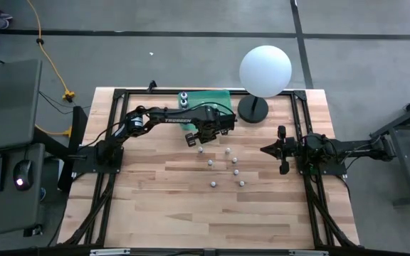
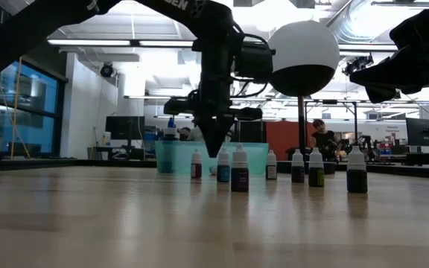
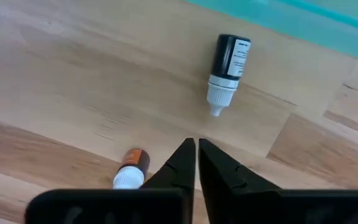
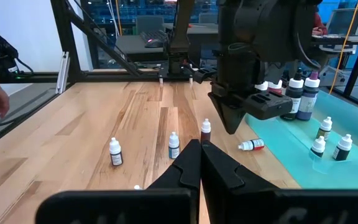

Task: Pick & Place food coloring
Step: Put the small red food coloring bottle into the green bin

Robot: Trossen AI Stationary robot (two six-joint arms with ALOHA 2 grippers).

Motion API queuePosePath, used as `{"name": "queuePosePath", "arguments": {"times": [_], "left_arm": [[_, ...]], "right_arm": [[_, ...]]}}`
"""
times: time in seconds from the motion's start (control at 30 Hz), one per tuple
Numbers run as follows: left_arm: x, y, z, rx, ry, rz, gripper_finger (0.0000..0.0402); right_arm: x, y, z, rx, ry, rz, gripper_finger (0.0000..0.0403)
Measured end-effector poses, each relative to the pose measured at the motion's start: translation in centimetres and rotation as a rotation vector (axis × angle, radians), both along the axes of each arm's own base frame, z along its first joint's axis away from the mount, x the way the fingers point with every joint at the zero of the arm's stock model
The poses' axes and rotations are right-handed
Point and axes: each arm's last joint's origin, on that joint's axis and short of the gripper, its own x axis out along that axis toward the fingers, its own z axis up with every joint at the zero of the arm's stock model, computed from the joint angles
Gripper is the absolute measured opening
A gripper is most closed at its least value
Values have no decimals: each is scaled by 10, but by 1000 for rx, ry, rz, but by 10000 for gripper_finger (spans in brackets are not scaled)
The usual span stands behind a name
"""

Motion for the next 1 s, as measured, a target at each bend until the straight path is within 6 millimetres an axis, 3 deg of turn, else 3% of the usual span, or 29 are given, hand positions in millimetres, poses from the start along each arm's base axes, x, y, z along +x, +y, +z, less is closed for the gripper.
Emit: {"name": "queuePosePath", "arguments": {"times": [0.5, 0.7, 1.0], "left_arm": [[0, 3, 0, 93, 20, -29, 194], [-1, 4, -2, 138, 26, -18, 209], [-3, 4, -35, 176, 12, -61, 209]], "right_arm": [[0, 0, 0, 0, 0, 0, 0], [0, 0, 0, 0, 0, 0, 0], [0, 0, 0, 0, 0, 0, 0]]}}
